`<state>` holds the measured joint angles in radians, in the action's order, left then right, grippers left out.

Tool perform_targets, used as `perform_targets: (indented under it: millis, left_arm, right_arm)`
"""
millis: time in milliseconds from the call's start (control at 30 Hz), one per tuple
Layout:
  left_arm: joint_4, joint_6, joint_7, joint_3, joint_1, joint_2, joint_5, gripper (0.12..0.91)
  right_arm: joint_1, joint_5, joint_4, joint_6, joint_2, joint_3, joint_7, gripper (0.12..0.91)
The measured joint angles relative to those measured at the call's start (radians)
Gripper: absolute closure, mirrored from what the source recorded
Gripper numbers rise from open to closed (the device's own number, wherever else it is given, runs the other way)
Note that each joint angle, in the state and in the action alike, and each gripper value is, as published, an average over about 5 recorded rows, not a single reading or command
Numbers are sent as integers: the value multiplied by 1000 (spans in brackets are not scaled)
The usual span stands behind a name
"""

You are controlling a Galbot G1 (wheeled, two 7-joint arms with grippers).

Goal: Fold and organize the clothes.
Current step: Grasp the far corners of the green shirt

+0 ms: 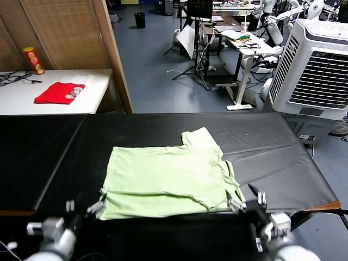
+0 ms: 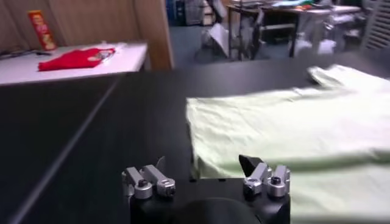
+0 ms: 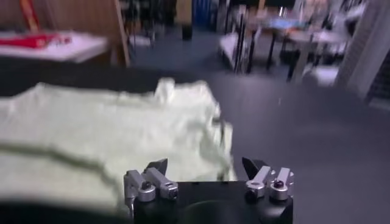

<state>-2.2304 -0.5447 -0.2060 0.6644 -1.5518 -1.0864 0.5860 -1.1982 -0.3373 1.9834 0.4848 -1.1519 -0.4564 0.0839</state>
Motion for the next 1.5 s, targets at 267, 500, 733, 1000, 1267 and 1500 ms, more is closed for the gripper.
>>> perform_targets:
  millis: [267, 500, 733, 1000, 1267, 1500]
  left_arm:
    - [207, -20, -9, -132, 324, 48, 115, 232]
    - [437, -47, -9, -255, 527, 41, 164, 232]
    - [613, -65, -6, -326, 671, 34, 184, 232]
    - [727, -80, -4, -346, 748, 24, 173, 232]
    - [738, -86, 11, -341, 729, 38, 171, 418]
    - [725, -74, 35, -340, 714, 31, 174, 810]
  right_arm:
    - [317, -9, -331, 6, -36, 145, 17, 227]
    - [533, -44, -583, 52, -93, 241, -10, 227]
    - [650, -53, -742, 84, -137, 284, -41, 227]
    - [686, -65, -793, 119, -166, 299, -55, 227]
    - [673, -59, -799, 122, -180, 292, -61, 390]
    - [653, -36, -788, 88, -181, 279, -77, 757]
